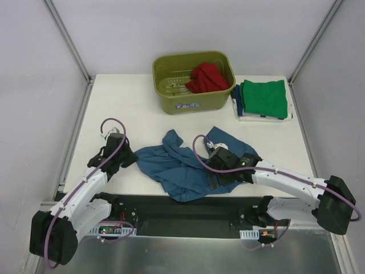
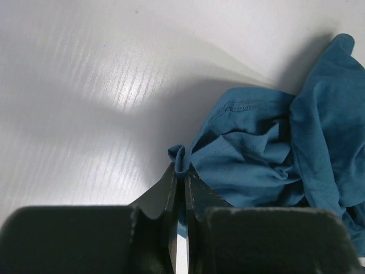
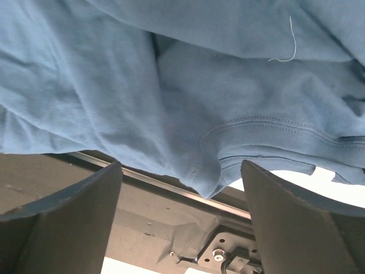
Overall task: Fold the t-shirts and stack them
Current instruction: Flatten out the tshirt
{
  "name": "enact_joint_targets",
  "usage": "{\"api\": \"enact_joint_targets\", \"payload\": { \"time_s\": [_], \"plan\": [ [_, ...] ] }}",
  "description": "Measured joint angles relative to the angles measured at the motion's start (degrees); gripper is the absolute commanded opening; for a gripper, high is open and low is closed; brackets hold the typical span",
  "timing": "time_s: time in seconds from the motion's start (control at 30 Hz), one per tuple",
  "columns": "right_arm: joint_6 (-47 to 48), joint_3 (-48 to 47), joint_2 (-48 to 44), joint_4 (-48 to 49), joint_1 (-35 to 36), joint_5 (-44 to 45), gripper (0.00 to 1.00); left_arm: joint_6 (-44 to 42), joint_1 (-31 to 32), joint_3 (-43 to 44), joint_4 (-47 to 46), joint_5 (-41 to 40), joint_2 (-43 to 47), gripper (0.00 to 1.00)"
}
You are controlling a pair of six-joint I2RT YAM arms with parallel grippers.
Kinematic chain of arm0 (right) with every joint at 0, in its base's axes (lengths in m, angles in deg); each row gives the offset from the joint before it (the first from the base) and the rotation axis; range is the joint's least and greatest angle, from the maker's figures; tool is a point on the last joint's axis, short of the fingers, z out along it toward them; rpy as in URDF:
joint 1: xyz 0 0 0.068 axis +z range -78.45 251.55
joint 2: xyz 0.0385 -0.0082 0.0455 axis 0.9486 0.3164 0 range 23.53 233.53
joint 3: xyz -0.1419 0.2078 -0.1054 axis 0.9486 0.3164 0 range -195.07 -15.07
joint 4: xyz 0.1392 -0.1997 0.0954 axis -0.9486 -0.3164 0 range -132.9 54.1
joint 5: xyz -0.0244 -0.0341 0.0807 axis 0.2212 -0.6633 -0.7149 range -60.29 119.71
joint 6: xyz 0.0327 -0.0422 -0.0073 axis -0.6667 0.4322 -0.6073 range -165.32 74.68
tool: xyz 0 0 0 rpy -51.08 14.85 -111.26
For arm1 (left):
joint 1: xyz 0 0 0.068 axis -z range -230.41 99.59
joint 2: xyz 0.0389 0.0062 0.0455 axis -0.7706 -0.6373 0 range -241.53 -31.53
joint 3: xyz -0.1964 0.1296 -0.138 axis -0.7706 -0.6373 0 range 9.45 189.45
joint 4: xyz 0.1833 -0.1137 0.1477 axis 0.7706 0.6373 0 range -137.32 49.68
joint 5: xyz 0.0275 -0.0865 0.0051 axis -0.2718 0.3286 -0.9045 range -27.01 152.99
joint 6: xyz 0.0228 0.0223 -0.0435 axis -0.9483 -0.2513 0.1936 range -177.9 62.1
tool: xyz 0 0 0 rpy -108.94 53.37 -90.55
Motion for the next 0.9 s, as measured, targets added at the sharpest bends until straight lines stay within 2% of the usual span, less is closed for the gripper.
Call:
{"api": "enact_joint_targets", "payload": {
  "time_s": [0.07,0.1,0.17,0.2,0.23,0.47,0.73,0.9],
  "plan": [
    [-0.28,0.24,0.98,0.31,0.0,-0.24,0.74,0.0,0.0,0.02,0.46,0.0,1.11,0.0],
    [-0.42,0.42,1.73,0.72,0.0,-0.48,0.54,0.0,0.0,0.02,0.72,0.0,1.55,0.0],
    [-0.52,0.42,3.56,1.22,0.0,-0.9,0.34,0.0,0.0,0.02,1.16,0.0,1.86,0.0],
    [-0.5,0.42,4.26,1.46,0.0,-1.33,0.07,0.02,0.0,0.0,1.4,0.0,1.86,0.0],
    [-0.76,0.39,4.87,1.44,0.0,-1.44,0.01,0.0,0.0,0.02,1.64,-0.02,1.86,0.0],
    [-1.27,-4.5,2.1,-5.81,0.02,4.76,0.01,-0.07,0.0,2.54,5.25,-0.2,4.33,0.0],
    [1.95,-24.5,-19.04,-14.45,0.04,18.86,0.01,-0.44,0.02,13.57,9.86,-3.19,18.12,0.0],
    [7.93,-38.62,-24.65,-15.08,0.02,22.51,0.01,-1.53,0.0,26.58,12.48,-6.05,22.8,0.0]
  ]
}}
